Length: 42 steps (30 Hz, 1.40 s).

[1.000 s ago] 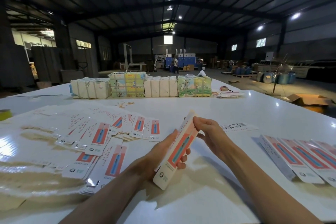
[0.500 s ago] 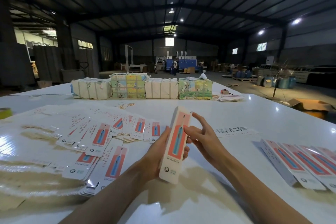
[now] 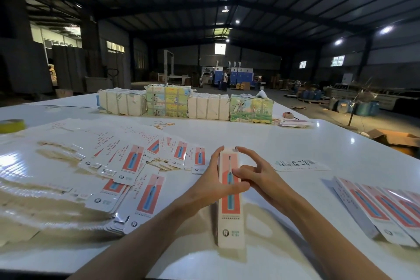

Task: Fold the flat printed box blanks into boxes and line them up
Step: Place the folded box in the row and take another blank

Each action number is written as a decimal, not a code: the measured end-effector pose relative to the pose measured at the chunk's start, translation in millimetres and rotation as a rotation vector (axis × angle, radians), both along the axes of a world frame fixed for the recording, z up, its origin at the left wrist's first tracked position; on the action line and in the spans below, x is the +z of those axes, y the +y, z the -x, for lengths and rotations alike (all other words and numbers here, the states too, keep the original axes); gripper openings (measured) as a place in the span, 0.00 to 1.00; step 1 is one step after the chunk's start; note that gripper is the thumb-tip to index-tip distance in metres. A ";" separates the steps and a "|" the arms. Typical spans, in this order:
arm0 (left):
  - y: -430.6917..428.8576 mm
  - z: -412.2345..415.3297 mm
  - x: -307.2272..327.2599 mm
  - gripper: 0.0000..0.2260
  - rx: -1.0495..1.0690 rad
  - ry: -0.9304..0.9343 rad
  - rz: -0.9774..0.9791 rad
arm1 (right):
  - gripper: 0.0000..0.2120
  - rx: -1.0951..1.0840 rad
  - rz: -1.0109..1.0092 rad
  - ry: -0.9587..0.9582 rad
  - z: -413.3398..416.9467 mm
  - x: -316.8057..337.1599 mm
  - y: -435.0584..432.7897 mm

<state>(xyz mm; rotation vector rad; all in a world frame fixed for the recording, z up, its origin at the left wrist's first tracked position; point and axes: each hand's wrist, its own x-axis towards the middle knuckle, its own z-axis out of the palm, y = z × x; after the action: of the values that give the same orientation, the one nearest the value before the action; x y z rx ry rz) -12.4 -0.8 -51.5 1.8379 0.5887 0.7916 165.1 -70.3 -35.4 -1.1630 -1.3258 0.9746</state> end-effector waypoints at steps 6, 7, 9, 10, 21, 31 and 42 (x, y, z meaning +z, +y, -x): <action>1.4 1.6 -2.2 0.36 0.005 0.008 0.015 | 0.20 -0.001 0.000 -0.107 4.3 -1.1 -2.1; 1.3 1.8 -1.8 0.36 -0.003 0.010 0.025 | 0.19 -0.009 -0.001 -0.120 5.2 -0.7 -2.2; 1.7 2.1 -1.8 0.36 -0.017 0.003 0.040 | 0.16 -0.021 -0.006 -0.134 6.1 -0.1 -2.5; 1.5 1.7 -1.9 0.37 -0.022 -0.005 0.041 | 0.15 -0.027 -0.009 -0.141 5.8 0.3 -2.7; 3.2 0.0 -5.5 0.35 0.017 0.046 0.060 | 0.16 -0.098 -0.049 -0.201 6.6 1.2 -3.2; -0.5 1.9 -2.5 0.33 -0.165 0.085 0.082 | 0.08 -0.334 -0.091 -0.069 -6.6 -4.2 3.6; 1.8 6.0 0.4 0.38 -0.074 0.088 0.042 | 0.09 -0.232 -0.221 -0.092 8.2 4.9 -6.2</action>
<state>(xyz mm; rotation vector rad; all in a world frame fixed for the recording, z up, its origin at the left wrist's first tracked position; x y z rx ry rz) -18.4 1.0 -51.1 1.8518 0.5853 0.6470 156.9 -76.5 -30.5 -1.1706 -1.3010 0.5986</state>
